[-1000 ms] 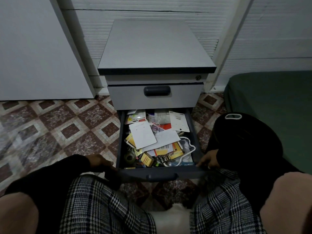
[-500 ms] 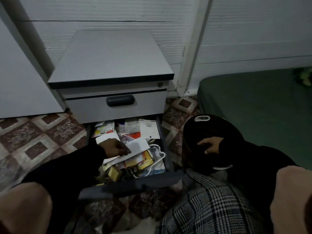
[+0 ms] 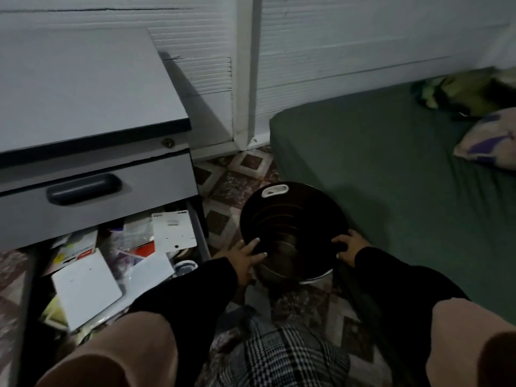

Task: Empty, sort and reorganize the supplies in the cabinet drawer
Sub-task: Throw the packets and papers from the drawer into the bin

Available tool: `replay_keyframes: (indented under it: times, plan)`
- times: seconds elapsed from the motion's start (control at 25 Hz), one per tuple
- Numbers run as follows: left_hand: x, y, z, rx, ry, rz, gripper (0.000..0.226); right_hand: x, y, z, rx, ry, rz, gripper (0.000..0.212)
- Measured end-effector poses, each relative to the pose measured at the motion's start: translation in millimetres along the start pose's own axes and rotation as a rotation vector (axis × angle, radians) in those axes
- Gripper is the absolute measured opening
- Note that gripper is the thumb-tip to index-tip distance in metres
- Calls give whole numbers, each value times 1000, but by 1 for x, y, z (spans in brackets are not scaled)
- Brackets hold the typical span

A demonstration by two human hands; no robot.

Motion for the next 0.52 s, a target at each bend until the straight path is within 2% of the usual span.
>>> replay_keyframes:
  times: [0.2, 0.52]
  plan:
    - [3, -9, -10, 47, 59, 1, 57, -9, -4, -25, -94, -96, -39, 61]
    - [-12, 30, -30, 153, -19, 43, 54, -22, -8, -66, -37, -97, -58, 62]
Point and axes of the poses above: each hand's wrist, its own y-axis away from the middle knuckle, its own x-axis out of the back of the hand, z = x × y, the point moved 2 cm from there along -y, towards the middle knuckle
